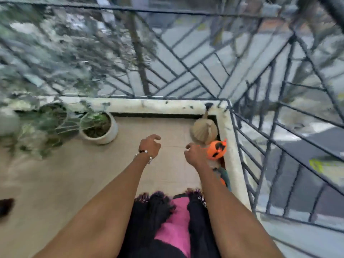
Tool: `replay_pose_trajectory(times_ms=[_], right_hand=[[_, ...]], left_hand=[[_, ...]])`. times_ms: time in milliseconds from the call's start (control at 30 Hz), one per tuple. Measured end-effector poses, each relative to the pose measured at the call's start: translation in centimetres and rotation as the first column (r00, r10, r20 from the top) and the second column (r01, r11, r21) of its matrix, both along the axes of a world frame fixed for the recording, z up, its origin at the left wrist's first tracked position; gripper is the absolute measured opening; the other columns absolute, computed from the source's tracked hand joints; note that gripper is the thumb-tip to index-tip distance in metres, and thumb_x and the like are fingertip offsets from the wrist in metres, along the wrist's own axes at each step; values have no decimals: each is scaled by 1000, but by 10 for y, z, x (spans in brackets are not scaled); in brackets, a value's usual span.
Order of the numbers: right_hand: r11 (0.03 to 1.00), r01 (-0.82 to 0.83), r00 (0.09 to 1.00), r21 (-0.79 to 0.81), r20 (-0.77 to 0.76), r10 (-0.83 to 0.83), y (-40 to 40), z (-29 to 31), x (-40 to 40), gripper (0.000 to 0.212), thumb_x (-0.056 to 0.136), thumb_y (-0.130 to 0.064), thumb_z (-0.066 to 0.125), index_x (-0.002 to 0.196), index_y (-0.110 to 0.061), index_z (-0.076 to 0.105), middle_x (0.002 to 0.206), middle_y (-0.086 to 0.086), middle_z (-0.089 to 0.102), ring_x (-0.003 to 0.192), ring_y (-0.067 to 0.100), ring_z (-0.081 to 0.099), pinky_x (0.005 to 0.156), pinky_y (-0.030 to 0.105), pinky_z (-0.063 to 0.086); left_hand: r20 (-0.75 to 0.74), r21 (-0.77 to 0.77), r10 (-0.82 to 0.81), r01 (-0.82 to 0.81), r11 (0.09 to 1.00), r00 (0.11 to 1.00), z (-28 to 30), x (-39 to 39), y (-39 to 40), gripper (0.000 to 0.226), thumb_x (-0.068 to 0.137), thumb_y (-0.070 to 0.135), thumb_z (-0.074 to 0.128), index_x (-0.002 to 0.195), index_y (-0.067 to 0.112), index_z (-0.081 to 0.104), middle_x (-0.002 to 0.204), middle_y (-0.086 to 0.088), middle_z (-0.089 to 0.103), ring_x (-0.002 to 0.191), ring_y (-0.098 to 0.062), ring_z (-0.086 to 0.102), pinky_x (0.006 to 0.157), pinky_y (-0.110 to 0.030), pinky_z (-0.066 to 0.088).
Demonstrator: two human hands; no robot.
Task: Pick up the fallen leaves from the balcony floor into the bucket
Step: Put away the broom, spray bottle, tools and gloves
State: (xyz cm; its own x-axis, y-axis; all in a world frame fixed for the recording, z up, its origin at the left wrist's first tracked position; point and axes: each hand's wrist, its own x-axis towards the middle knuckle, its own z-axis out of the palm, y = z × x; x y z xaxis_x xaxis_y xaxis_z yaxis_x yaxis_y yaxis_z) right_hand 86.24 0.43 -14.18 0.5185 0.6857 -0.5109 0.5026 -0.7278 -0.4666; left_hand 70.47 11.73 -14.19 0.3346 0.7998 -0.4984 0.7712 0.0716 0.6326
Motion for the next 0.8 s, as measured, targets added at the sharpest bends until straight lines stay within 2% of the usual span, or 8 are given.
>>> replay_pose_trajectory(times_ms=[100,200,367,567,700,800], right_hand=[[987,-158,987,11,16,158,44,11,-73,31,92,-14,52,122,-8,58,119,15,63,115,31,55,84,31,42],[946,-322,946,35,31,321,79,14,-157,32,93,-17,53,124,-10,58,120,13,64,116,29,54,90,33,45],[815,-576,817,57,31,575,114,7,-301,32,91,-21,57,121,-12,60,120,11,64,117,29,54,95,35,45],[551,-833,553,51,35,833,134,-2,-445,31,90,-26,61,118,-14,61,113,11,67,113,30,57,89,34,45],[423,-905,425,44,25,905,161,-5,-522,32,91,-26,62,120,-12,61,113,12,68,112,30,59,88,31,44],[384,-923,384,29,7,923,189,-13,-581,33,91,-27,62,121,-12,61,116,13,68,114,31,58,90,30,43]], left_hand=[[-54,73,132,-128,989,990,6,-94,13,30,89,11,56,117,18,66,101,-15,70,99,-29,63,80,-29,47],[-132,119,280,-265,957,951,5,-195,11,34,90,15,55,122,21,65,114,-15,68,109,-31,61,86,-32,48],[-193,149,503,-482,863,842,-1,-354,-18,34,88,18,56,120,21,65,114,-13,69,106,-31,64,87,-32,50],[-203,166,754,-737,655,625,-8,-488,-59,32,88,18,55,118,20,65,116,-13,68,106,-32,63,88,-33,51],[-183,141,857,-850,507,481,-17,-555,-66,32,89,18,57,120,19,64,118,-14,67,107,-33,63,90,-33,51],[-183,123,898,-897,425,400,-25,-606,-57,32,90,19,58,121,19,64,119,-15,66,107,-33,63,91,-35,52]])
